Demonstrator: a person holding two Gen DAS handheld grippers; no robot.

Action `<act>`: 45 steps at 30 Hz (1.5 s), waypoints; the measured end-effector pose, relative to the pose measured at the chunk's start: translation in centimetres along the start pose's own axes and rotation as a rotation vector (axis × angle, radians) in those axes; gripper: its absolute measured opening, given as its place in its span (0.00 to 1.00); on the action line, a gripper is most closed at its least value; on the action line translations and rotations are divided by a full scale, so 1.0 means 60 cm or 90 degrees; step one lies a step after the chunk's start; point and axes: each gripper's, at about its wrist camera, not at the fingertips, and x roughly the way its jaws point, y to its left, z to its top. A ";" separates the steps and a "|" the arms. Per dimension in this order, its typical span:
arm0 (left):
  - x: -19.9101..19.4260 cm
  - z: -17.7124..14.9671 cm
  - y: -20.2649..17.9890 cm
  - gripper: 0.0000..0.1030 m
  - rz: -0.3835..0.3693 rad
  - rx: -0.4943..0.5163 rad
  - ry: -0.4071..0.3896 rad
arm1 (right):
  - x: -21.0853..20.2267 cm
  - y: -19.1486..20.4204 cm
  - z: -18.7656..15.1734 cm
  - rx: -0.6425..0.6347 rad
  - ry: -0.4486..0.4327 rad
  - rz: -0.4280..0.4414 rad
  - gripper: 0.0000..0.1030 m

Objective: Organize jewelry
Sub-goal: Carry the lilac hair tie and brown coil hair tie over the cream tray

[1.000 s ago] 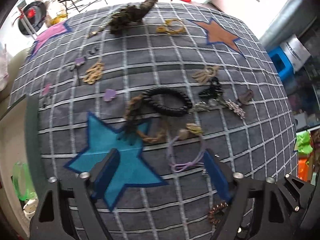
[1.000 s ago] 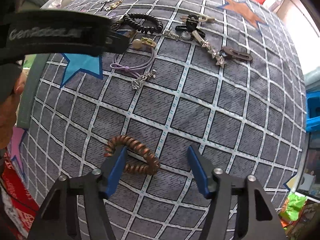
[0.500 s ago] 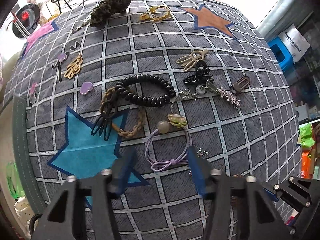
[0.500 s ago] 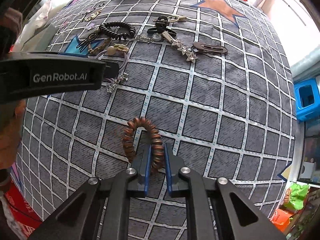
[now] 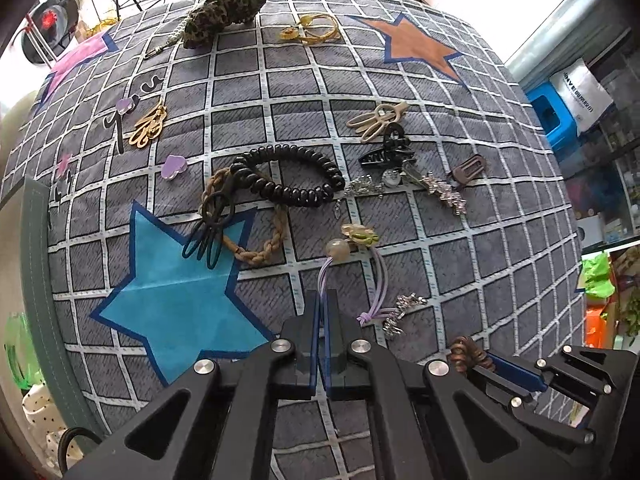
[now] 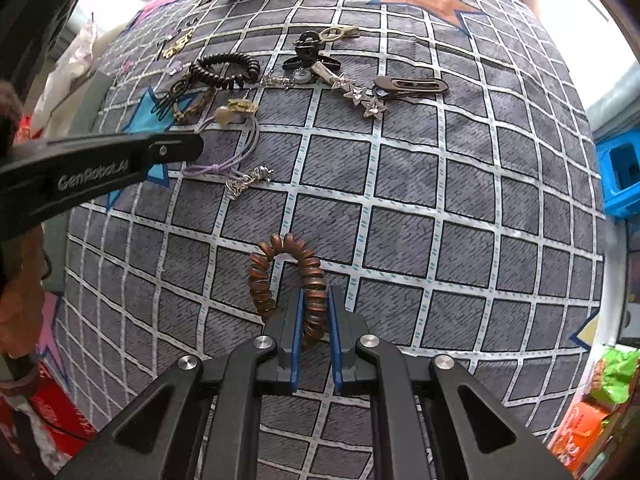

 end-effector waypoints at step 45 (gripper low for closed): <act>-0.250 -0.130 -0.017 0.03 -0.005 -0.082 -0.079 | -0.179 -0.065 -0.004 0.059 -0.028 0.097 0.12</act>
